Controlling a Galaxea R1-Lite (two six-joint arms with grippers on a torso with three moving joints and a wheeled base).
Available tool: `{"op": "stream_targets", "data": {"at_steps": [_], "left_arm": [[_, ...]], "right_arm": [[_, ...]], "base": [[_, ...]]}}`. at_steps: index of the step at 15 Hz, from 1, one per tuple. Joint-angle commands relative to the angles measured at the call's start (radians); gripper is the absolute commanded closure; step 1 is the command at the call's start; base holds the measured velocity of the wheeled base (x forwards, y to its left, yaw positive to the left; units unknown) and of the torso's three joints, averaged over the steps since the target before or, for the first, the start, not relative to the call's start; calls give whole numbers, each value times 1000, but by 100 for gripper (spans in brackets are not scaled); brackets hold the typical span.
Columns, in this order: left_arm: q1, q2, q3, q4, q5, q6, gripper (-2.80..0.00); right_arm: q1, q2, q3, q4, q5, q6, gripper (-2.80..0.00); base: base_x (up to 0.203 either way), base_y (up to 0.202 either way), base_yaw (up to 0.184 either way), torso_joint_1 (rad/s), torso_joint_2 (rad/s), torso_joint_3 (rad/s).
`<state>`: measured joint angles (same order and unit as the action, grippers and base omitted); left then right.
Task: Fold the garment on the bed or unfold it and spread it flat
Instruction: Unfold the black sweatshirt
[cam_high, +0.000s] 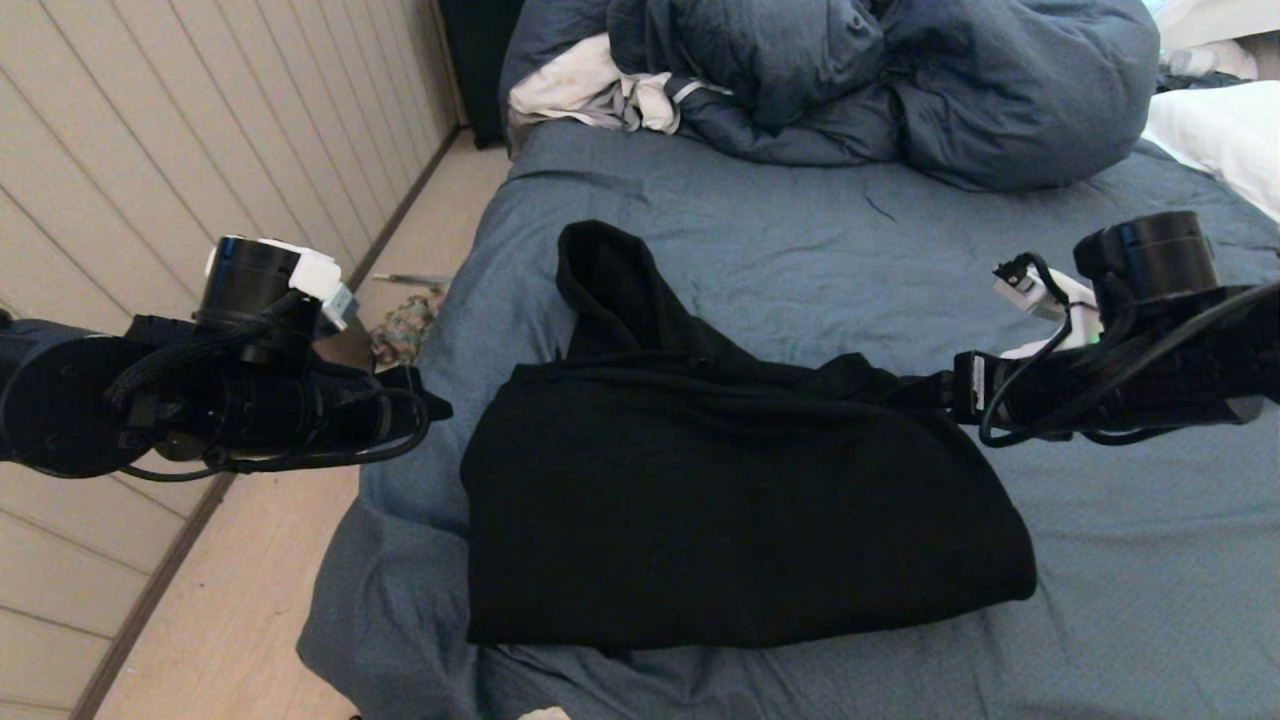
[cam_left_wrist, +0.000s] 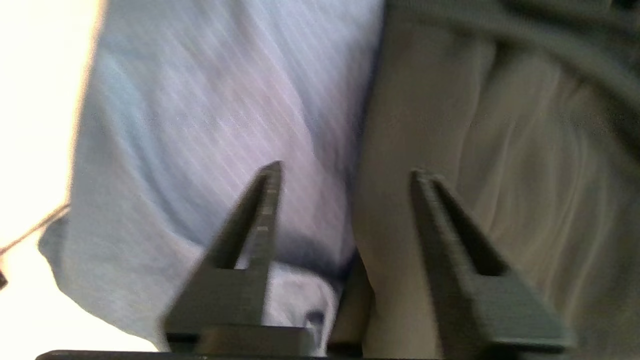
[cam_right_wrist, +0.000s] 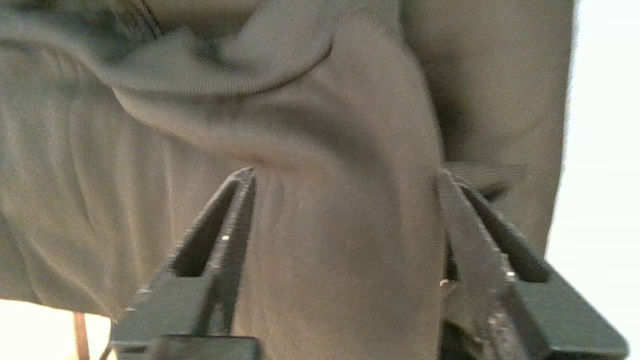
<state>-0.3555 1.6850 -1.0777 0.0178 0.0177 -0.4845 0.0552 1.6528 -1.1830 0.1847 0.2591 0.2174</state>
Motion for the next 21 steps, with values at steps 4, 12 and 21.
{"op": "stream_targets", "data": {"at_steps": [4, 12, 21], "left_arm": [[-43, 115, 6, -99, 8, -1, -280], [-63, 237, -41, -304, 34, 17, -280], [-228, 242, -22, -389, 38, 19, -280]], "right_arm": [[-4, 9, 14, 1, 6, -1, -280], [2, 140, -24, -146, 43, -11, -280], [-2, 156, -3, -152, 45, -16, -280]], "base": [[0, 0, 0, 0, 0, 0], [0, 0, 0, 0, 0, 0], [0, 0, 0, 0, 0, 0]]}}
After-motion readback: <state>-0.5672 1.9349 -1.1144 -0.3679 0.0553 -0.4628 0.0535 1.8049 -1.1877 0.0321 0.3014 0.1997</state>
